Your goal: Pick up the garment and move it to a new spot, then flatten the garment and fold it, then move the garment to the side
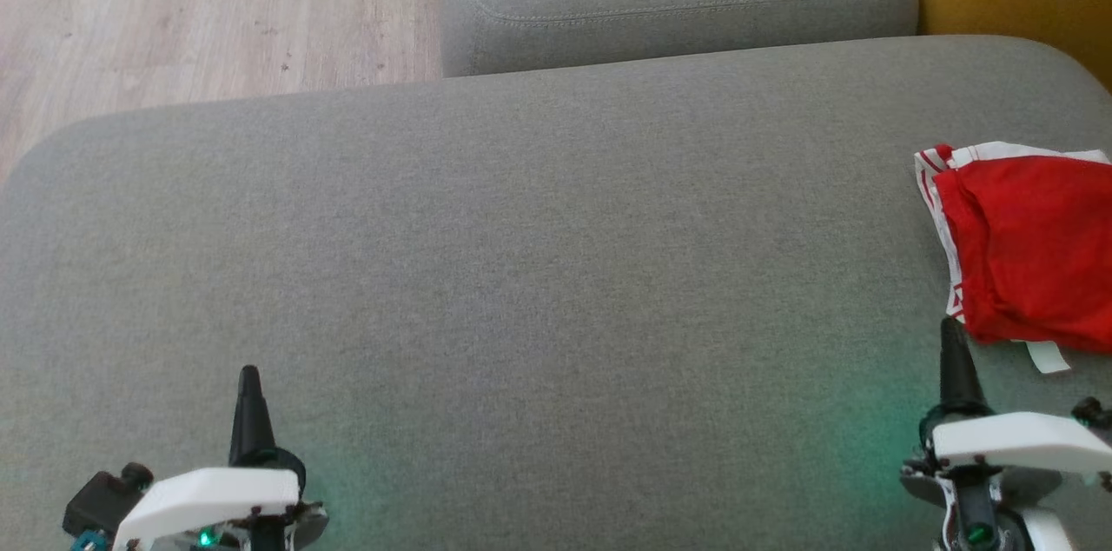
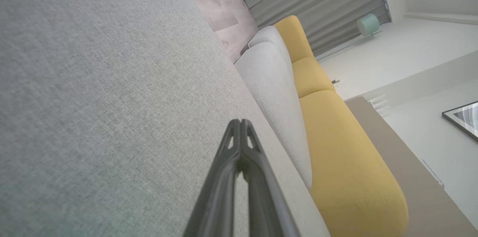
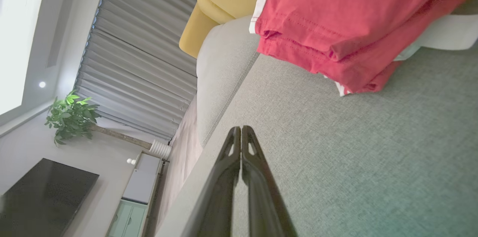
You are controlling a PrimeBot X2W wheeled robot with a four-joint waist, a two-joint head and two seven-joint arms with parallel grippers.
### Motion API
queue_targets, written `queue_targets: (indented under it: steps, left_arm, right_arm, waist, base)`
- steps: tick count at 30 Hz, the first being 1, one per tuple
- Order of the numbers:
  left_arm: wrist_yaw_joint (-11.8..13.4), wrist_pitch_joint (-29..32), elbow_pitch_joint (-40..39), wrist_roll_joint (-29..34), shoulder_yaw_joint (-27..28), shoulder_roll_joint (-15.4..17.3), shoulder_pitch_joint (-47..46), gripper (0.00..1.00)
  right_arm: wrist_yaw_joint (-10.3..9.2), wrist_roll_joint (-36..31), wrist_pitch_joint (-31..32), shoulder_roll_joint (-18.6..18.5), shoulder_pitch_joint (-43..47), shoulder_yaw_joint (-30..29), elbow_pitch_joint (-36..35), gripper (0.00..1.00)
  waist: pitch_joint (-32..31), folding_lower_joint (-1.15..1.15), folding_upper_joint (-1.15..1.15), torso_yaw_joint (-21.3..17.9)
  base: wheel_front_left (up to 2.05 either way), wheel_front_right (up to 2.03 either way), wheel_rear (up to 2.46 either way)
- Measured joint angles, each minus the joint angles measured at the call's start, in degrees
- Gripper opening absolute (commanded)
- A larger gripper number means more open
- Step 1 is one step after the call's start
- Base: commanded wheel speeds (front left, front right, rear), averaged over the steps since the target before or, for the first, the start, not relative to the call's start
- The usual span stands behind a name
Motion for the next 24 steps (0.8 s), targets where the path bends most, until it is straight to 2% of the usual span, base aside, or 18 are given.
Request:
queue_targets:
  steps: [24]
  left_arm:
    - [0.0,3.9,-0.8,-13.0,2.3,0.0,-1.2,0.00]
  right_arm:
    - [0.00,15.6,3.8,0.0,-0.7,-1.9,-1.1,0.00]
  waist:
    - [-0.1,0.00,0.00,0.2]
  base:
    - [0.00,0.00,0.00]
